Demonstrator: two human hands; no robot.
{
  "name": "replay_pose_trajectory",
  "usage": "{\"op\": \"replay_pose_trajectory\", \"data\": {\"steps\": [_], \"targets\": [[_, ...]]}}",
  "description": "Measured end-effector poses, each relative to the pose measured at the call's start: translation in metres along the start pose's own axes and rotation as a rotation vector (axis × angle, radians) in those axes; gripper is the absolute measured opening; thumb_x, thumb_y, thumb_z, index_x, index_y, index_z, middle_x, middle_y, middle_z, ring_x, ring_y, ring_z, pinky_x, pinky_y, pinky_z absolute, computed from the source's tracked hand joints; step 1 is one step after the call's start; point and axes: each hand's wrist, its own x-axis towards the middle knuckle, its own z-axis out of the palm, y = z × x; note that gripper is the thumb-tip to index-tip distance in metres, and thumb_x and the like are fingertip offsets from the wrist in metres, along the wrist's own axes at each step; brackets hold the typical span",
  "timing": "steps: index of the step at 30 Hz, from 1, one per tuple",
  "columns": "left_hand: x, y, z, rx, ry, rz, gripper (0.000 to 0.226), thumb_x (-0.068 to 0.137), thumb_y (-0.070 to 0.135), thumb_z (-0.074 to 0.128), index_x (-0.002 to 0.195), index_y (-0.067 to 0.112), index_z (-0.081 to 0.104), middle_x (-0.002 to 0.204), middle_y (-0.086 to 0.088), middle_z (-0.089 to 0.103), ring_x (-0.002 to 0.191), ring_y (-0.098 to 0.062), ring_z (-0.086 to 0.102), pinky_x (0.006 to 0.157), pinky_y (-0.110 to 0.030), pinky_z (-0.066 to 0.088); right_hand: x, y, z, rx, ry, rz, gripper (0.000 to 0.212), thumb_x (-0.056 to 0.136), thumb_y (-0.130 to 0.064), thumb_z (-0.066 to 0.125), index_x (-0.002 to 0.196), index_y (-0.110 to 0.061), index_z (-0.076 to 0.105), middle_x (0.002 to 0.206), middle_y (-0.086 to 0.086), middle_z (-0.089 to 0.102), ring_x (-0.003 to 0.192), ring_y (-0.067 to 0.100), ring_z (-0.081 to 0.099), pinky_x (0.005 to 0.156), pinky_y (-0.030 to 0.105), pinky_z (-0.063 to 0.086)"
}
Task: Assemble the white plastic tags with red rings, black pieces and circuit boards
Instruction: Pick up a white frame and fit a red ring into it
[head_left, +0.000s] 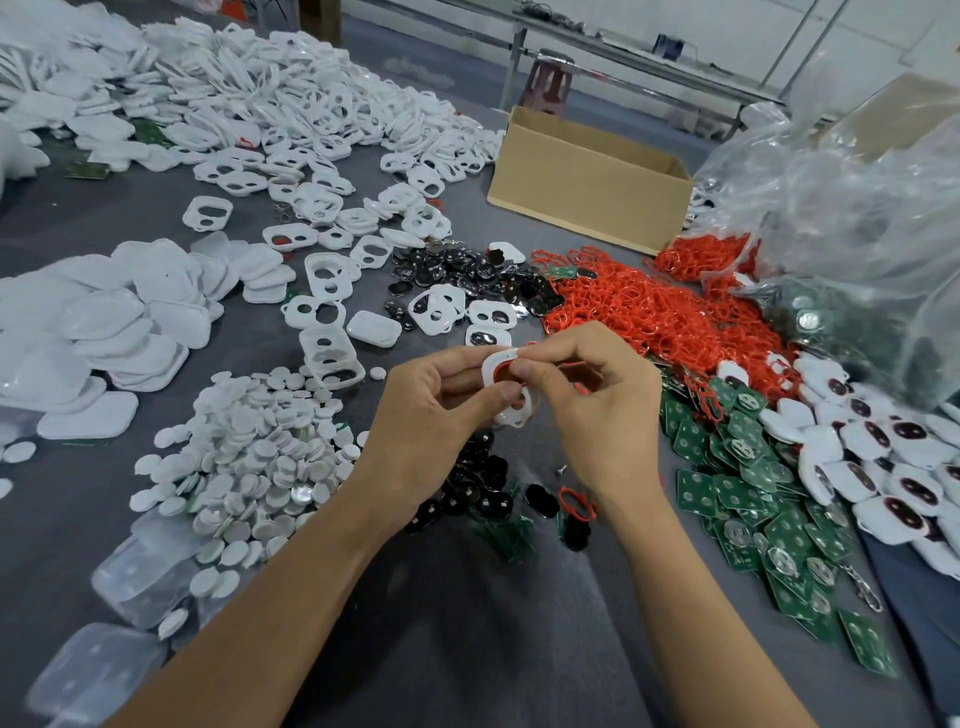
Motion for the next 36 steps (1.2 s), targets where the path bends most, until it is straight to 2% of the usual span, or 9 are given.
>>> {"op": "replay_pose_trajectory", "data": {"steps": [7,12,18,21,23,26,28,31,36], "targets": [[0.002,-0.004,0.002,-0.216,-0.009,-0.081,0.024,0.069,0.021,0.075,0.092,0.023,0.08,0.091,-0.007,0.077,0.082,-0.014,0.073,0.075,-0.027,0.06,0.0,0.001,-0.003,-0.074,0.016,-0.051,0.008,0.08,-0.011,0.072,0.076,-0.017,0.07,0.075,-0.003,0.066,0.071,0.011,0.061,0.063,0.028,0.049],[0.001,-0.003,0.001,-0.189,-0.018,-0.056,0.025,0.07,0.021,0.074,0.094,0.025,0.079,0.091,-0.006,0.077,0.083,-0.014,0.073,0.075,-0.026,0.06,0.0,0.001,-0.001,-0.002,0.003,-0.039,0.009,0.079,-0.01,0.072,0.076,-0.019,0.07,0.076,-0.001,0.066,0.073,0.014,0.061,0.064,0.032,0.048],[-0.002,0.004,0.0,-0.08,-0.04,0.006,0.025,0.076,0.022,0.07,0.1,0.024,0.076,0.091,-0.005,0.077,0.085,-0.017,0.072,0.081,-0.031,0.06,0.002,0.0,-0.003,0.197,-0.033,-0.038,0.019,0.074,0.0,0.076,0.081,-0.017,0.071,0.083,0.002,0.06,0.08,0.007,0.057,0.067,0.022,0.043],[-0.002,0.007,-0.001,-0.033,-0.058,0.034,0.027,0.078,0.02,0.068,0.104,0.021,0.073,0.091,-0.003,0.077,0.084,-0.013,0.072,0.077,-0.023,0.058,0.002,-0.003,-0.002,0.278,-0.061,0.038,0.026,0.071,0.004,0.076,0.08,-0.02,0.07,0.088,0.004,0.057,0.085,0.01,0.056,0.068,0.026,0.046],[-0.002,0.007,-0.001,-0.005,-0.062,0.044,0.026,0.08,0.017,0.067,0.106,0.018,0.071,0.093,-0.004,0.077,0.085,-0.013,0.072,0.077,-0.02,0.056,0.004,-0.004,-0.004,0.325,-0.076,0.117,0.025,0.068,0.001,0.077,0.083,-0.017,0.07,0.088,0.003,0.061,0.08,0.008,0.059,0.068,0.023,0.048],[0.0,0.008,-0.003,0.033,-0.091,0.074,0.024,0.084,0.012,0.066,0.107,0.016,0.071,0.095,-0.005,0.077,0.09,-0.015,0.073,0.08,-0.021,0.055,0.008,-0.006,-0.011,0.428,-0.184,0.285,0.037,0.068,-0.005,0.075,0.104,-0.011,0.068,0.085,-0.004,0.07,0.07,0.008,0.064,0.066,0.02,0.053],[0.0,0.009,-0.005,0.074,-0.122,0.09,0.025,0.085,0.012,0.065,0.109,0.014,0.07,0.097,-0.005,0.077,0.094,-0.017,0.073,0.083,-0.023,0.056,0.009,-0.006,-0.013,0.421,-0.271,0.304,0.032,0.072,-0.004,0.072,0.103,-0.012,0.07,0.086,-0.002,0.074,0.074,0.011,0.067,0.07,0.025,0.056],[0.0,0.007,-0.007,0.142,-0.147,0.102,0.027,0.088,0.005,0.064,0.114,0.009,0.069,0.101,-0.006,0.076,0.099,-0.02,0.072,0.089,-0.028,0.056,0.008,-0.006,-0.013,0.41,-0.282,0.311,0.026,0.078,0.008,0.067,0.097,-0.01,0.071,0.082,0.002,0.075,0.075,0.015,0.069,0.073,0.032,0.057],[-0.001,0.005,-0.004,0.106,-0.087,0.069,0.025,0.089,0.003,0.064,0.113,0.007,0.07,0.096,-0.005,0.077,0.089,-0.013,0.073,0.073,-0.017,0.055,0.006,-0.002,-0.009,0.323,-0.242,0.287,0.022,0.083,0.004,0.067,0.095,-0.013,0.072,0.08,-0.002,0.075,0.073,0.01,0.069,0.071,0.029,0.057]]}}
